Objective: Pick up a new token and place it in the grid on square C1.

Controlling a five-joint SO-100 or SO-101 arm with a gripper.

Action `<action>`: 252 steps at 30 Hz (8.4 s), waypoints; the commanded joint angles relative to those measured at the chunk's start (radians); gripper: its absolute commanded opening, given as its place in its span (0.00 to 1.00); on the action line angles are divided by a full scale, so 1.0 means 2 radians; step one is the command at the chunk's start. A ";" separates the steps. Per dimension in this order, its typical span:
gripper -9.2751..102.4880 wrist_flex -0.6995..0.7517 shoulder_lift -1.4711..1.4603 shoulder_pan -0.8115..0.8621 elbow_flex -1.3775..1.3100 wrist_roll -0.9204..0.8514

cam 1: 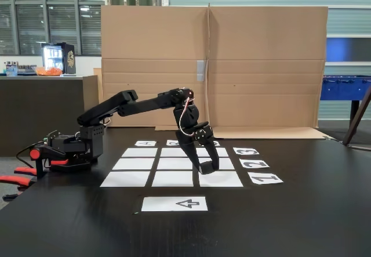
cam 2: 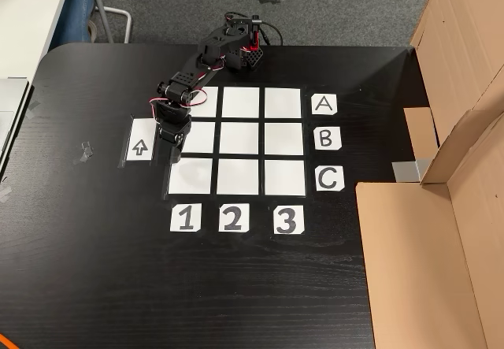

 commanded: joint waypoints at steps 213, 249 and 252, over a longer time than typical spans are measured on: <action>0.08 -0.151 1.430 0.505 1.361 -0.070; 0.08 -0.151 1.430 0.505 1.361 -0.069; 0.08 -0.151 1.430 0.506 1.361 -0.069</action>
